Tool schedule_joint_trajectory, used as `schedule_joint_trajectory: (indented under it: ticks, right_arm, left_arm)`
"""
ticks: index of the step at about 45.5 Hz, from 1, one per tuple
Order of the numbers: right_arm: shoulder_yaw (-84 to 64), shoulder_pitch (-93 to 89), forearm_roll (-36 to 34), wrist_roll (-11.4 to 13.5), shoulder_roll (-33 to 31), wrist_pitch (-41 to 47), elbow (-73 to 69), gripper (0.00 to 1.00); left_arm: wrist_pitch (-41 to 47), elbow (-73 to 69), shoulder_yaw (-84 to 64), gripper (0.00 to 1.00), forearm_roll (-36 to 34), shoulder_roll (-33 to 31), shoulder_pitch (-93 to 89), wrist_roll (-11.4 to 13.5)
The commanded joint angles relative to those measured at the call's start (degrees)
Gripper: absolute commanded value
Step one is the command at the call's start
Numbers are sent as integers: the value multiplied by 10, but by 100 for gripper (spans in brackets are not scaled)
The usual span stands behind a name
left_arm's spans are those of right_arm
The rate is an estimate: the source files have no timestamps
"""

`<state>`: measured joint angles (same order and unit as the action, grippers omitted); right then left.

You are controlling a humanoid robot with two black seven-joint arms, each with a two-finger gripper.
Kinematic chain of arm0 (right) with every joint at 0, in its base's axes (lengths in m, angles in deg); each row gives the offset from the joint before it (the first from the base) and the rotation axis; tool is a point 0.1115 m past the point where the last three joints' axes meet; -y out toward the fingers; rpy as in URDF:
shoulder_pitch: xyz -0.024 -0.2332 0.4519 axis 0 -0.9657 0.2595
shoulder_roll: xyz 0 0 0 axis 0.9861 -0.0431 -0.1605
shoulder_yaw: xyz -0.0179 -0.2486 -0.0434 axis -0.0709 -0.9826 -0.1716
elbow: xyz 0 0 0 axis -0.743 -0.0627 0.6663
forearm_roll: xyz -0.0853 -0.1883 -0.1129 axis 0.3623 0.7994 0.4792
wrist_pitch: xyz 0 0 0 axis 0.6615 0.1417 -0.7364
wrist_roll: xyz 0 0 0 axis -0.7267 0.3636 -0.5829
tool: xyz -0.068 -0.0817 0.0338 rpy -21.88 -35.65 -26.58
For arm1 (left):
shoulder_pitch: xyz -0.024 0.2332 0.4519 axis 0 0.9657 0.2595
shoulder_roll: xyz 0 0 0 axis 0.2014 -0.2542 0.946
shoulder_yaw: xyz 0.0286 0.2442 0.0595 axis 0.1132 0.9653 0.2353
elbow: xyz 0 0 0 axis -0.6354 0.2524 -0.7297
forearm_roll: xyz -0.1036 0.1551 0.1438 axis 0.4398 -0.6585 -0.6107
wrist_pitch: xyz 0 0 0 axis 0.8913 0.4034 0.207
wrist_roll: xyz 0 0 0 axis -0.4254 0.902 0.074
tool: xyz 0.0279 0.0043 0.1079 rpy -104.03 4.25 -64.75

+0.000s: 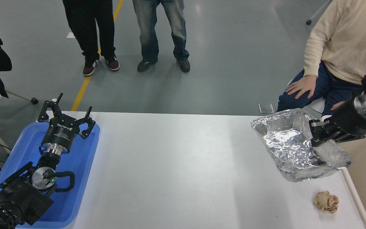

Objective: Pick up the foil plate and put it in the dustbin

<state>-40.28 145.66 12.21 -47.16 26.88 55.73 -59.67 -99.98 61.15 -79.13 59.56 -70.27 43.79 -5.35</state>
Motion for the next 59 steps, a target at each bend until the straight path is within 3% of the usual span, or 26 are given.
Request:
schedule_joint_trajectory:
  ticks: [1,17,29,38,47,59]
  right_arm:
    - [-44,144,0,0,-17,39,-11,0]
    - [-129,136,8,2,-26,39,0,0]
    - [-215,105,29,2,-135,39,62,0]
    - [-209,12,56,2,-222,39,186,0]
    - [-51,-215,52,2,-273,-53,283,0]
    - [261,-613,49,2,-229,-175,427,0]
  left_arm:
    - [1,0,0,100,0,0,1,0]
    - [0,-1,0,100,0,1,1,1]
    - [1,-1,0,100,1,1,1,2]
    - [1,-1,0,100,1,1,1,2]
    - [1,-1,0,100,1,1,1,2]
    - [1,-1,0,100,1,1,1,3]
